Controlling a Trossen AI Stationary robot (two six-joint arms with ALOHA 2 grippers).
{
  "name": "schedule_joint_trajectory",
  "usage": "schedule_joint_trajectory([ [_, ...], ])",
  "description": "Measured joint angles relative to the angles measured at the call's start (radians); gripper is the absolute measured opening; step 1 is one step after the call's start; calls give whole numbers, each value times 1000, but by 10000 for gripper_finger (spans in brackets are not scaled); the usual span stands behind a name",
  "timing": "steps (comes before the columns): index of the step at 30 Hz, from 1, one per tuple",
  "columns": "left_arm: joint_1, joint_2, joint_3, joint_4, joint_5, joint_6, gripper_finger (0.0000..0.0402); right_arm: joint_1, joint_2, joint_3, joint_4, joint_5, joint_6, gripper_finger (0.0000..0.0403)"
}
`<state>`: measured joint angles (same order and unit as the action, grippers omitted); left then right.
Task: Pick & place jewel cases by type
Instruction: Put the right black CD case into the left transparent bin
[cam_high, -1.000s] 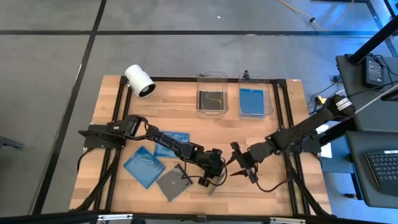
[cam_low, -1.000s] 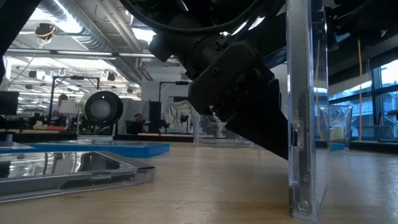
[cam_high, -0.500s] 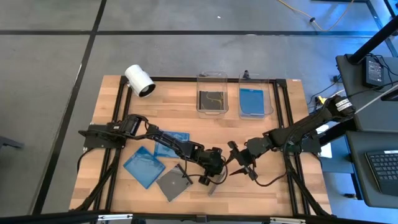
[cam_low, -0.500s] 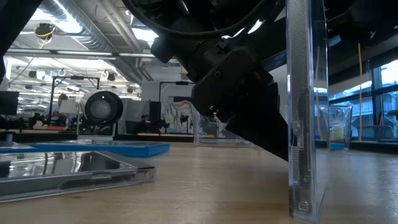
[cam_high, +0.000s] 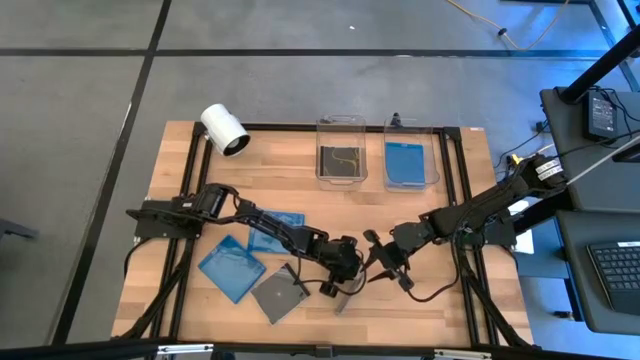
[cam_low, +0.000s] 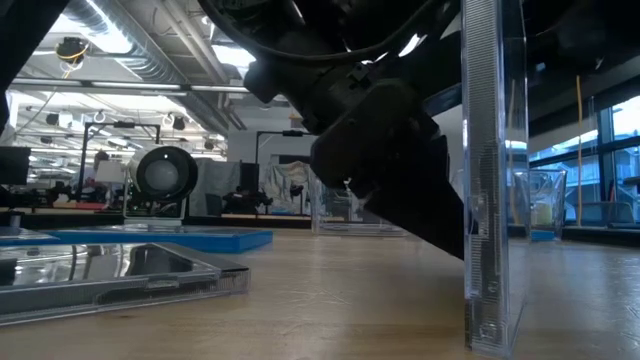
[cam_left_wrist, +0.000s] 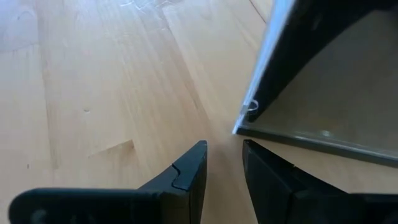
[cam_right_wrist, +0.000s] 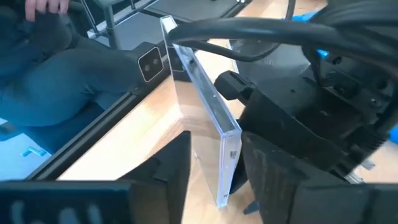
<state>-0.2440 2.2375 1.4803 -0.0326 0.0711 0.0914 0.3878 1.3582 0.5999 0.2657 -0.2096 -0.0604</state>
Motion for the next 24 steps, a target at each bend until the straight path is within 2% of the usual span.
schedule_joint_trajectory([
  [6,-1,0,0,-1,0,0,100,-1,0,0,0,14,-4,94],
  [10,-1,0,0,-1,0,0,100,-1,0,0,4,14,-5,74],
  [24,-1,0,0,-16,1,0,100,-1,0,0,13,5,-31,62],
])
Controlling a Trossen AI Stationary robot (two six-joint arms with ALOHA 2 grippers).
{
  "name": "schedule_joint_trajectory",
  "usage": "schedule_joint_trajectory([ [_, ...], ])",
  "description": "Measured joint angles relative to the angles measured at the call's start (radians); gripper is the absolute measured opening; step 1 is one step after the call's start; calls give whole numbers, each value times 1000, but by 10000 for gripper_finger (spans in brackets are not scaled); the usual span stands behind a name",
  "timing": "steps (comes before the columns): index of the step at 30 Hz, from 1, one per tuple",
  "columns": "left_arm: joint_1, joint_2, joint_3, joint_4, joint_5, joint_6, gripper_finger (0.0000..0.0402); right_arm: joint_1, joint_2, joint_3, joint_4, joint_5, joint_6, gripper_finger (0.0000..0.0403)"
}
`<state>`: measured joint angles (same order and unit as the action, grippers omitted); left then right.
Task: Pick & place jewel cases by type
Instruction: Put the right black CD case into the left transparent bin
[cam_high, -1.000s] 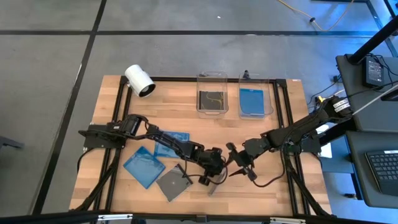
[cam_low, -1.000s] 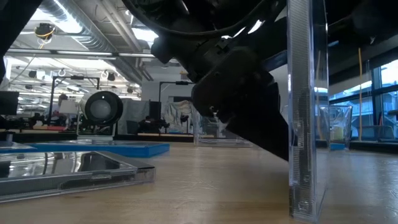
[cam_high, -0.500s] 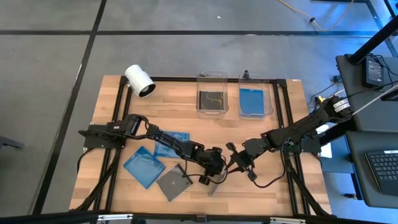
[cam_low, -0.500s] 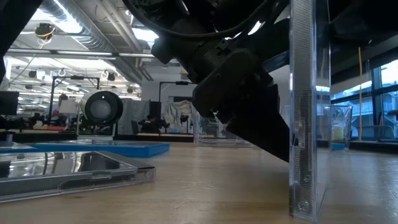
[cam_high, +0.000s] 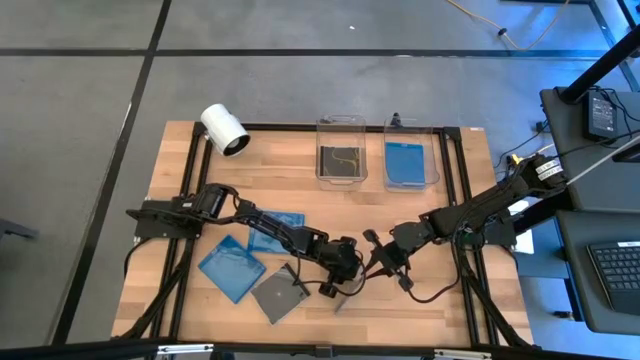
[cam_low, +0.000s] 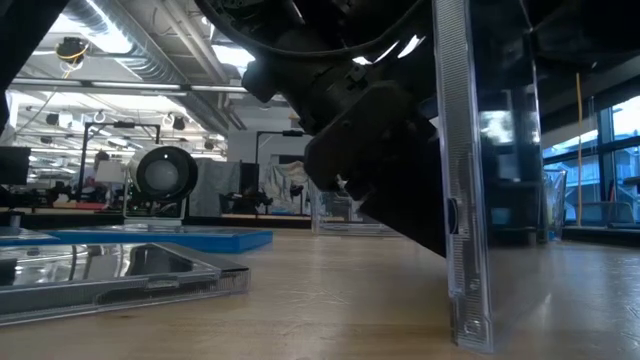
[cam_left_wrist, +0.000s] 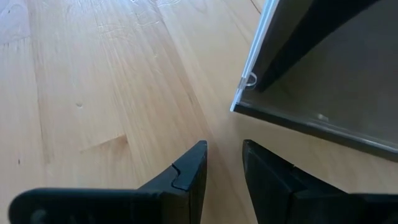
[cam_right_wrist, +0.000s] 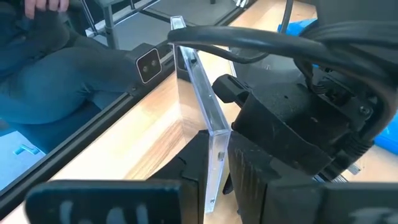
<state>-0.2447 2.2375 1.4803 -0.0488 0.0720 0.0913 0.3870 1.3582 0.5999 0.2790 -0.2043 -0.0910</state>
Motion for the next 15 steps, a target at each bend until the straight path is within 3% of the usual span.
schedule_joint_trajectory([
  [15,1,-3,2,-41,1,0,100,0,0,0,1,-8,1,47],
])
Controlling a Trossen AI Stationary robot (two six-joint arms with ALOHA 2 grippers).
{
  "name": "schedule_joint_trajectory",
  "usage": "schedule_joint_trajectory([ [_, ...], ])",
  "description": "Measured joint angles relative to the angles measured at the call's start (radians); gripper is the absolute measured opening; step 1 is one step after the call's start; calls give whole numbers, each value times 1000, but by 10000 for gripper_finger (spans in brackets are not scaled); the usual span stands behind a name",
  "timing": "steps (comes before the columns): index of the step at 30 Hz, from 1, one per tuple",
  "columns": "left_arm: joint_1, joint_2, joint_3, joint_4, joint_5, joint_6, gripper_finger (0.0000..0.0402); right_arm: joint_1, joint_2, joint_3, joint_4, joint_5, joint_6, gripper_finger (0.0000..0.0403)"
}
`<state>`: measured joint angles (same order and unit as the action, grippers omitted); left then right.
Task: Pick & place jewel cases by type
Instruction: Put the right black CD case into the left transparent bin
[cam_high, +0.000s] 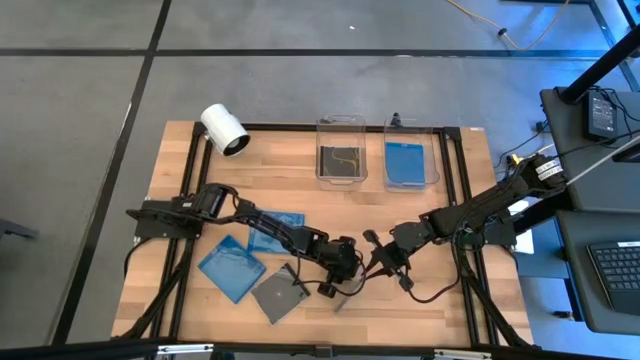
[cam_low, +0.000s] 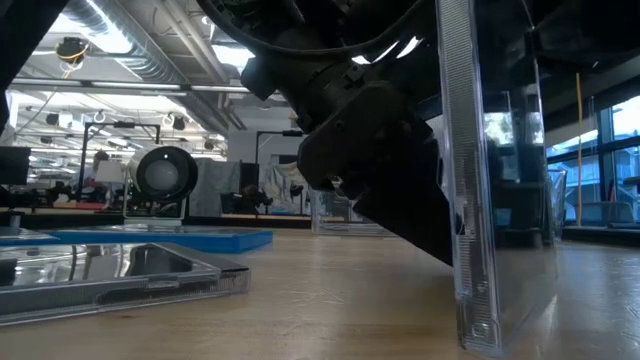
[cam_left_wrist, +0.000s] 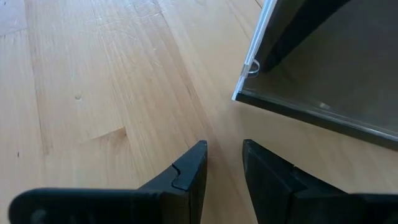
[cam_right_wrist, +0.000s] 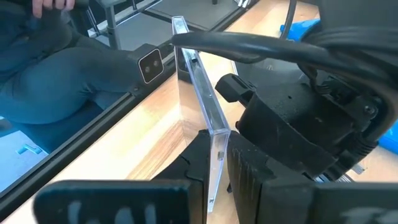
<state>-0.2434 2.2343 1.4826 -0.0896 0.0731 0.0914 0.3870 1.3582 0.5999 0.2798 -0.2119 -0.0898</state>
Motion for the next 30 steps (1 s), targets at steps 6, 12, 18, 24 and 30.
schedule_joint_trajectory([
  [6,22,-45,0,-153,5,-5,100,0,0,0,0,0,2,47],
  [12,47,-156,-3,-351,-39,-18,100,0,0,0,1,0,4,47],
  [18,51,-220,-3,-464,-104,-27,100,0,-3,0,5,7,6,48],
  [24,49,-225,-4,-487,-65,-49,100,0,-52,0,-3,8,6,45],
  [30,44,-228,-4,-533,-20,-104,100,0,-116,0,-92,116,8,47],
])
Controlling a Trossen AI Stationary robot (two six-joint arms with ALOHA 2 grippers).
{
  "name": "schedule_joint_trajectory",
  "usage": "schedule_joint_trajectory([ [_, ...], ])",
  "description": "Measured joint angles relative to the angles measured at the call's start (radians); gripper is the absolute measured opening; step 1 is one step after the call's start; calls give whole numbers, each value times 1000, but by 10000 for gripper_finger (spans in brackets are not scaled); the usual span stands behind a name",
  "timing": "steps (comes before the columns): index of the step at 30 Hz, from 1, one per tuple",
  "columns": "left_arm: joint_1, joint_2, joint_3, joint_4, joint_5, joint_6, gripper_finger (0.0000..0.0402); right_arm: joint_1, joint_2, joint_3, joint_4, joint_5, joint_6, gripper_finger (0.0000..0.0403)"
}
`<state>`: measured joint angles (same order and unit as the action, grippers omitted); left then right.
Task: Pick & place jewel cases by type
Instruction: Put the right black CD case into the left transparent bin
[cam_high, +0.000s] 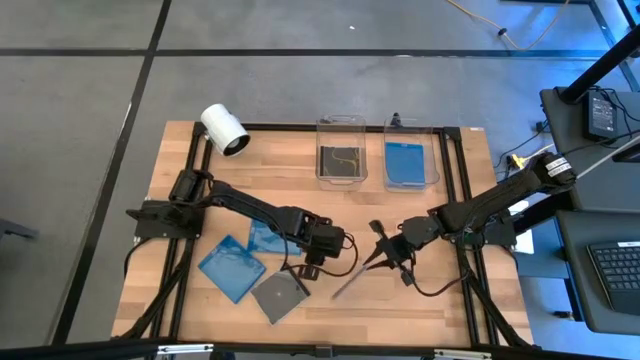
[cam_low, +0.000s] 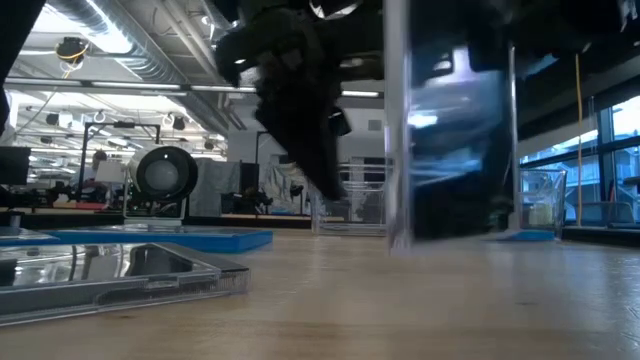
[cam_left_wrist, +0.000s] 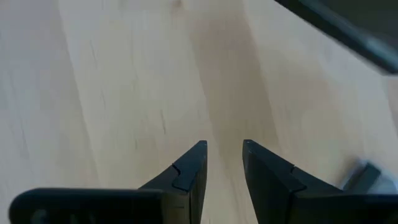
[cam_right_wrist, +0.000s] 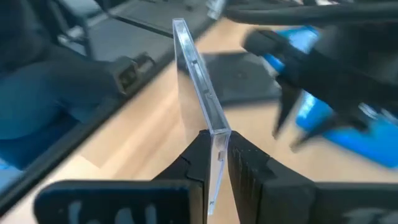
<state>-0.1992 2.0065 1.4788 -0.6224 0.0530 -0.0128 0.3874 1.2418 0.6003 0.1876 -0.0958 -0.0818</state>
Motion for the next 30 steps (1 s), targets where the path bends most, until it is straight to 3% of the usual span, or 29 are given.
schedule_joint_trajectory([
  [8,-44,-4,0,-147,-26,-110,100,-5,-55,0,-66,90,-6,48],
  [14,-76,-18,0,-229,-44,-202,100,-45,-101,0,-142,267,-3,48],
  [20,-129,-39,0,-265,-143,-232,100,-108,-134,0,-150,385,-29,48],
  [27,-166,-67,0,-368,-392,-315,100,-149,-144,0,-175,265,-25,27],
  [30,-168,-67,0,-371,-438,-325,100,-149,-144,0,-175,251,-23,8],
])
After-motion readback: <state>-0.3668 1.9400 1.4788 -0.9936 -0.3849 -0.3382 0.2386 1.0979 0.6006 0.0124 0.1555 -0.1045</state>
